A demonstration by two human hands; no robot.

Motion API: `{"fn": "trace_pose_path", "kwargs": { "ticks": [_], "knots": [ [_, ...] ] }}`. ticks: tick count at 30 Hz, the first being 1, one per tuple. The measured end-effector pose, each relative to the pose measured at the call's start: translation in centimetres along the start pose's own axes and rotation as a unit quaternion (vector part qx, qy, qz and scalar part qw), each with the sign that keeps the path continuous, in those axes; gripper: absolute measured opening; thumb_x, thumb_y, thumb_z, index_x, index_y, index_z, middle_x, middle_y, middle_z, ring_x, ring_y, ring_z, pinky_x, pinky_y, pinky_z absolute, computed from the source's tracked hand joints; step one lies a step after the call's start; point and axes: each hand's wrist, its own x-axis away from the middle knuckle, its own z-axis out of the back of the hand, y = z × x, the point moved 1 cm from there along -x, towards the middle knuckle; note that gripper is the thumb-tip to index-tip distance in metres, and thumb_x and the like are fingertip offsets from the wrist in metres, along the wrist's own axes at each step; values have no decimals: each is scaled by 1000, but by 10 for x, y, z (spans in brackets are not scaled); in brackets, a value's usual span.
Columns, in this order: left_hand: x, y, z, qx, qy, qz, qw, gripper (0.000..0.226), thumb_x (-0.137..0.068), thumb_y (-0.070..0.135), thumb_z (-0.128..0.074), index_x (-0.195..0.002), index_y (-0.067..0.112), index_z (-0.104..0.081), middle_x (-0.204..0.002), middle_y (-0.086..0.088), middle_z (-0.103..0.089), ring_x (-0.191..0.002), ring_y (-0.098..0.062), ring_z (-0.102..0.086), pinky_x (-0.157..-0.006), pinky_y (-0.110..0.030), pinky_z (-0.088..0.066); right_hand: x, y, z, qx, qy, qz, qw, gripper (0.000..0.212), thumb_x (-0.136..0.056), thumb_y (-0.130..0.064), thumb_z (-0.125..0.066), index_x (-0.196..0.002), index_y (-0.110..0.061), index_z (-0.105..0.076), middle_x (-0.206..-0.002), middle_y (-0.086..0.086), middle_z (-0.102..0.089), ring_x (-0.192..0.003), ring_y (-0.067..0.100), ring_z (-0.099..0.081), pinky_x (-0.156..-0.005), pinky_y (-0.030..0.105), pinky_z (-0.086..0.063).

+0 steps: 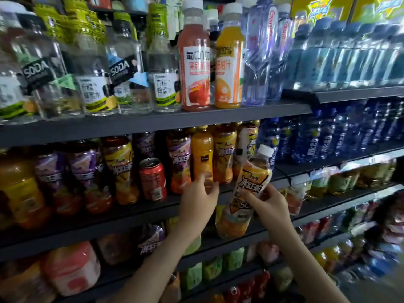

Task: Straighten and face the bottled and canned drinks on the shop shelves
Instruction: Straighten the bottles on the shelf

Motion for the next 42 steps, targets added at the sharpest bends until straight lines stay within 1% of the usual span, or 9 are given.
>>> {"fn": "trace_pose_path", "kwargs": {
  "ticks": [6,10,17,22,24,27,33,38,42],
  "knots": [
    [-44,36,-67,-40,114,-9,993,59,-89,31,-63,-138,11,-38,-132,-4,-51,-112,-19,-56,-88,-31,-52,-46,18,62,12,-6,20,1000,24,-71,-34,-79,-89,-28,-65,-82,-11,-72,-76,2,-68,-64,25,-54],
    [-56,59,-109,-38,185,8,982,62,-86,27,-67,-135,2,-39,-126,-13,-47,-112,-25,-53,-87,-22,-45,-79,31,100,-12,-15,24,1000,23,-71,-31,-80,-88,-27,-65,-81,-9,-72,-74,4,-68,-62,24,-52],
    [-60,93,-173,-31,113,2,993,37,-89,23,-63,-122,9,-51,-118,-6,-59,-102,-18,-60,-74,-12,-40,-123,54,141,-27,-29,3,999,38,-56,-53,-79,-82,-30,-65,-82,-3,-73,-81,16,-70,-73,44,-57],
    [-85,104,-205,-28,107,19,994,57,-91,29,-60,-138,5,-38,-127,-7,-56,-116,-18,-54,-88,0,-22,-131,58,157,-12,-12,7,1000,22,-73,-29,-80,-80,-22,-61,-72,-3,-68,-58,-2,-62,-49,14,-45],
    [-99,103,-220,-15,89,31,995,65,-92,31,-58,-143,0,-30,-139,-14,-46,-129,-25,-44,-102,-12,-28,-132,62,164,-1,1,7,1000,22,-72,-30,-81,-82,-24,-62,-71,-7,-68,-62,2,-64,-52,19,-47],
    [-119,104,-238,8,100,96,990,83,-90,33,-62,-147,-2,-13,-152,-17,-25,-140,-26,-25,-111,-24,-19,-141,65,178,3,6,8,1000,23,-71,-30,-82,-83,-25,-63,-73,-7,-69,-63,6,-65,-54,24,-50],
    [-137,107,-258,76,201,159,964,68,-75,25,-79,-127,5,-39,-126,-10,-53,-117,-23,-53,-89,-22,-40,-177,71,208,5,-1,45,999,24,-71,-33,-81,-87,-25,-64,-90,-2,-68,-86,12,-64,-73,36,-55],
    [-114,116,-254,27,241,90,966,54,-73,20,-80,-114,4,-50,-101,-6,-61,-95,-20,-62,-68,-8,-38,-204,74,226,-11,-29,74,997,21,-74,-30,-78,-87,-28,-62,-87,-2,-66,-78,8,-62,-57,11,-47],
    [-76,128,-238,1,275,87,958,57,-68,25,-83,-113,8,-53,-94,2,-61,-84,-11,-59,-65,-7,-38,-220,78,220,-35,-68,93,993,21,-75,-31,-77,-89,-28,-61,-94,3,-65,-84,11,-62,-64,14,-50]
  ]
}}
